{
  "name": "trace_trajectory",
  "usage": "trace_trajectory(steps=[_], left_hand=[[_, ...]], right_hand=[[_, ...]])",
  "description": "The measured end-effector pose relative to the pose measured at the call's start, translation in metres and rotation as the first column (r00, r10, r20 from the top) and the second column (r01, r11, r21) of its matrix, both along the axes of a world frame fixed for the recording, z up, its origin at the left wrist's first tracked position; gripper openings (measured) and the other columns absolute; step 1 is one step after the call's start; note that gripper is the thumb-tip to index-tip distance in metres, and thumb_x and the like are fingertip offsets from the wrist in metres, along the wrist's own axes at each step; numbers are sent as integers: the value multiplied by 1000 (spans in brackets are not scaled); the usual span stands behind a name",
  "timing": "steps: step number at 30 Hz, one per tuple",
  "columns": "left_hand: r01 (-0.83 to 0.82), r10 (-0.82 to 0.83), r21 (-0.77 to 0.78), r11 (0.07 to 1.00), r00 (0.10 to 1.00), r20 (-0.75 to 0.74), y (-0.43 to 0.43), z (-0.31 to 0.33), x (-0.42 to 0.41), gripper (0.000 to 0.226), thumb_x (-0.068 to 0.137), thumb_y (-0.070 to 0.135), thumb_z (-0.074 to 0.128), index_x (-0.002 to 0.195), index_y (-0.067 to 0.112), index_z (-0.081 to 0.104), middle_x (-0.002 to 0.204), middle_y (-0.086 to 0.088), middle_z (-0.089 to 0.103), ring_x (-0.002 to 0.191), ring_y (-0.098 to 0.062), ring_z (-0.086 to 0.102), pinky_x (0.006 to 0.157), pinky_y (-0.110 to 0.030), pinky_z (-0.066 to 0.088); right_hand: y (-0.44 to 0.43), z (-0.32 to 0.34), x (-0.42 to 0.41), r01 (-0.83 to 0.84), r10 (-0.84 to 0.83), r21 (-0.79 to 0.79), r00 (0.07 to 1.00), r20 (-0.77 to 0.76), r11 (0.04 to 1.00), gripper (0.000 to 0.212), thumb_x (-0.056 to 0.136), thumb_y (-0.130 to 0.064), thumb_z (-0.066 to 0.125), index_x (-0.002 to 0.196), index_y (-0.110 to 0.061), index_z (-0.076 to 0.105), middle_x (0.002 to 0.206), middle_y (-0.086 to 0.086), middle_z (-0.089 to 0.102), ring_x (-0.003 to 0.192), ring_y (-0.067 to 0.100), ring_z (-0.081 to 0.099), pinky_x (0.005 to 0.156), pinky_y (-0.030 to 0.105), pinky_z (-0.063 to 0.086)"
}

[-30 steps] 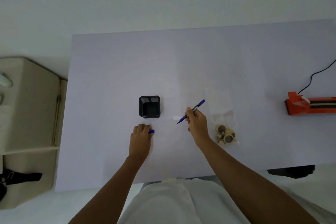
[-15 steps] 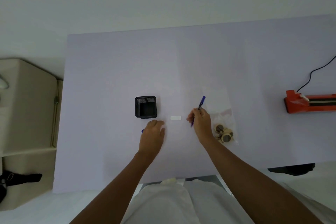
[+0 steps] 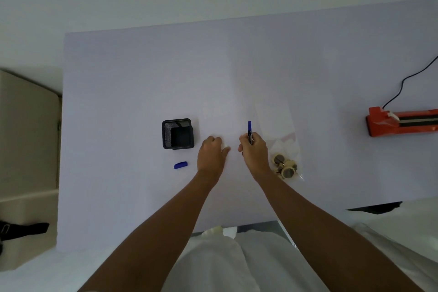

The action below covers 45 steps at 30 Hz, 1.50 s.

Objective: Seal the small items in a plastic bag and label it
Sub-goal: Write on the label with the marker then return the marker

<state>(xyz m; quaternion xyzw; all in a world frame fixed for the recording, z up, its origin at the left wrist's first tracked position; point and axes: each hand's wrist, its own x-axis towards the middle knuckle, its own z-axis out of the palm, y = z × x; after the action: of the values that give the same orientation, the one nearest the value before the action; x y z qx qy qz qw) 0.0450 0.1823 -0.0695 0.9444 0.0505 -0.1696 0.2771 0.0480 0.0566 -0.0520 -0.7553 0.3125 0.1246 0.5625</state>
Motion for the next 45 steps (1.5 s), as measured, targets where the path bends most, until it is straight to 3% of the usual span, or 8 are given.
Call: trace_trajectory(steps=[4, 12, 17, 19, 24, 28, 32, 45], left_hand=[[10, -10, 34, 999, 1000, -14, -2, 1, 3, 34, 96, 34, 57, 117, 7, 60, 117, -11, 63, 106, -24, 60, 94, -34, 51], [21, -19, 68, 997, 1000, -22, -8, 4, 7, 21, 97, 24, 54, 106, 7, 61, 102, -10, 65, 91, -22, 61, 82, -29, 51], [26, -23, 73, 997, 999, -42, -12, 6, 8, 17, 95, 21, 53, 99, 6, 60, 95, -10, 63, 85, -23, 58, 74, -27, 46], [11, -7, 71, 997, 999, -46, -14, 7, 8, 15, 94, 16, 50, 91, 5, 60, 89, -12, 63, 77, -22, 57, 69, -27, 43], [-16, 18, 63, 998, 1000, -20, -15, 9, 5, 18, 96, 12, 48, 82, 7, 59, 80, -11, 64, 65, -17, 50, 62, -25, 41], [-58, 58, -17, 998, 998, 10, -16, 14, 5, 21, 96, 14, 49, 83, 6, 63, 78, -10, 66, 64, -19, 56, 62, -29, 49], [-111, 117, -138, 984, 992, 40, -9, 19, 3, 15, 93, 12, 56, 89, 5, 69, 81, -9, 69, 72, -20, 63, 69, -27, 51], [-110, 128, -217, 970, 989, 72, 10, 32, 12, 19, 88, 19, 70, 103, 7, 73, 94, -8, 75, 86, -19, 70, 78, -16, 45]], right_hand=[[-1, -2, 1, 21, -18, -90, 999, 35, 996, 25, 99, -22, 55, 90, -1, 64, 69, 14, 68, 51, 6, 58, 54, 14, 46], [0, 8, 11, 179, -197, 183, 976, 89, 967, 29, 97, -15, 45, 83, -9, 69, 60, 5, 68, 55, 20, 65, 58, 31, 56], [1, 7, 11, 222, -225, 37, 965, 131, 974, 60, 102, -52, 37, 73, -14, 74, 62, -8, 69, 52, 2, 60, 64, 24, 51], [1, 8, 11, 207, -210, 37, 967, 147, 978, 56, 98, -55, 43, 78, -14, 74, 63, -5, 69, 48, 3, 57, 57, 24, 48], [4, 7, 5, -68, 68, -6, 982, 177, 998, 12, 98, -19, 58, 103, -12, 67, 89, 6, 72, 72, 20, 71, 63, 35, 59], [8, 1, 1, -239, 263, -138, 946, 191, 961, 21, 94, -1, 59, 114, -4, 64, 111, 8, 69, 96, 17, 65, 90, 26, 53], [11, 4, 3, -236, 252, -114, 953, 168, 965, 25, 90, 3, 62, 113, -5, 66, 109, 5, 68, 97, 15, 64, 85, 10, 48], [24, 11, 16, -174, 203, -171, 964, 173, 970, 17, 85, -6, 73, 101, -6, 70, 90, 3, 71, 80, 14, 67, 74, 18, 55]])
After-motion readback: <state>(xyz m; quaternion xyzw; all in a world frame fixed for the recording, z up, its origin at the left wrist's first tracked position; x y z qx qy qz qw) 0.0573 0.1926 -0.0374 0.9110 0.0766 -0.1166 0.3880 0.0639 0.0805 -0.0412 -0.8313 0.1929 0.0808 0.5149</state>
